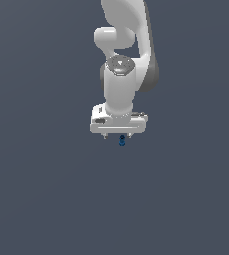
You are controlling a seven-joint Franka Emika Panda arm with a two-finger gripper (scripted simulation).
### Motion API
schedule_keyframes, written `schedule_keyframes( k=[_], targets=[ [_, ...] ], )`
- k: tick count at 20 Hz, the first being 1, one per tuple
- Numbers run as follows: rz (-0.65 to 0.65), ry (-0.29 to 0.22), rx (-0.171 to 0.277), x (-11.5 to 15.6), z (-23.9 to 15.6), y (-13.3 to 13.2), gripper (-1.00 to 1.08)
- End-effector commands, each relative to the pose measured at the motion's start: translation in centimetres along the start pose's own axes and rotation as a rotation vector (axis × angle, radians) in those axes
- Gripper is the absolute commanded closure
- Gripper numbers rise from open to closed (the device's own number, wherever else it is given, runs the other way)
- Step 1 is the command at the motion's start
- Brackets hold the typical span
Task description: Pick up the object and move it to a goal position.
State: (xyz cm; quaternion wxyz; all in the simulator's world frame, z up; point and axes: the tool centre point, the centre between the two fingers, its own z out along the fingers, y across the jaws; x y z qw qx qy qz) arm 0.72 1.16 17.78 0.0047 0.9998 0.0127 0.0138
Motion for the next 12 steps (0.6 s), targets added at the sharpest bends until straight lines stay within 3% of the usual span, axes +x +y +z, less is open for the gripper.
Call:
schedule_keyframes(
  k=[1,12],
  targets=[
    [0.0,0.0,0.0,0.0,0.0,0.0,-0.92],
    [0.006,0.005,0.011,0.2,0.1,1.8,-0.92]
  ],
)
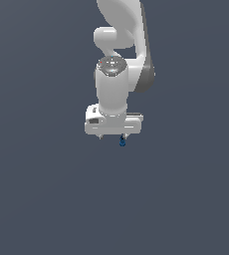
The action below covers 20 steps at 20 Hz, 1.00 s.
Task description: Pick up the object and move it to a goal position.
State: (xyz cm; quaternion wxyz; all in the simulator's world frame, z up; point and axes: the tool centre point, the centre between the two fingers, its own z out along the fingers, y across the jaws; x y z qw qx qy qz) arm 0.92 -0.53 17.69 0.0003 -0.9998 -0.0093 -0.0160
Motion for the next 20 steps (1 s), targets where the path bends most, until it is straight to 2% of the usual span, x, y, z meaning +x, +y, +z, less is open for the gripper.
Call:
schedule_keyframes(
  k=[1,11,20],
  targets=[
    [-0.001,0.001,0.001,0.0,0.0,0.1,-0.92],
    [0.055,-0.003,0.002,-0.7,1.0,-0.6,-0.92],
    [0.201,-0.014,0.002,-2.8,3.6,-2.3,-0.92]
  ],
)
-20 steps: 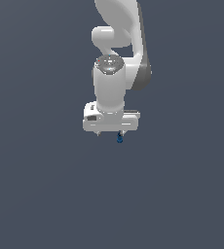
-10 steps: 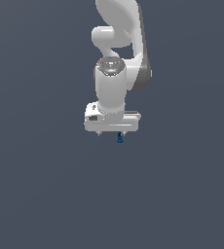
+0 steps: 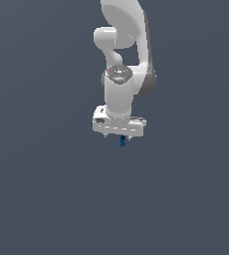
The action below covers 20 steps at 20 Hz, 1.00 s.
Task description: Pick up the object and move it to a goal position.
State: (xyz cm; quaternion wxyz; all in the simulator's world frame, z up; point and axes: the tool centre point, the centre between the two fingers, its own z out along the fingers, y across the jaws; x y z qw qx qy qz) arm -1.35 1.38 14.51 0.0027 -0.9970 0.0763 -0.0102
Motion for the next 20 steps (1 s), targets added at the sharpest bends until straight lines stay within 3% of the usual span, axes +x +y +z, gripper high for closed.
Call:
schedule_keyframes(
  k=[1,11,20],
  targets=[
    [0.052,-0.004,-0.001,-0.9,0.9,-0.4,-0.92],
    [0.242,-0.015,-0.006,-4.1,4.0,-1.7,-0.92],
    [0.313,-0.019,-0.01,-5.4,5.1,-2.0,-0.92]
  ],
)
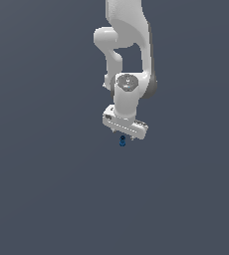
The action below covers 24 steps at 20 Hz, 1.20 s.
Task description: Pick up the object and move it to a goal position.
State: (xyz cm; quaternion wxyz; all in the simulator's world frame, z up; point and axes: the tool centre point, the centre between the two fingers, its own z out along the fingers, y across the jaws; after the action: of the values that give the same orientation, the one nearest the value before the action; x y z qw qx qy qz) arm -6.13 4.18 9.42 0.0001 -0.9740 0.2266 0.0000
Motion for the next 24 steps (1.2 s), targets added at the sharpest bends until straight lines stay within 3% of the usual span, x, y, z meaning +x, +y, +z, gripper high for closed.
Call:
schedule_keyframes(
  k=[1,21,22,24],
  targets=[
    [0.01,0.0,0.0,-0.1,0.1,0.0,-0.92],
    [0.011,0.0,0.0,-0.2,5.1,0.0,-0.92],
    [0.011,0.0,0.0,-0.2,5.1,0.0,1.08],
    [0.011,0.0,0.0,-0.2,5.1,0.0,1.08]
  ],
)
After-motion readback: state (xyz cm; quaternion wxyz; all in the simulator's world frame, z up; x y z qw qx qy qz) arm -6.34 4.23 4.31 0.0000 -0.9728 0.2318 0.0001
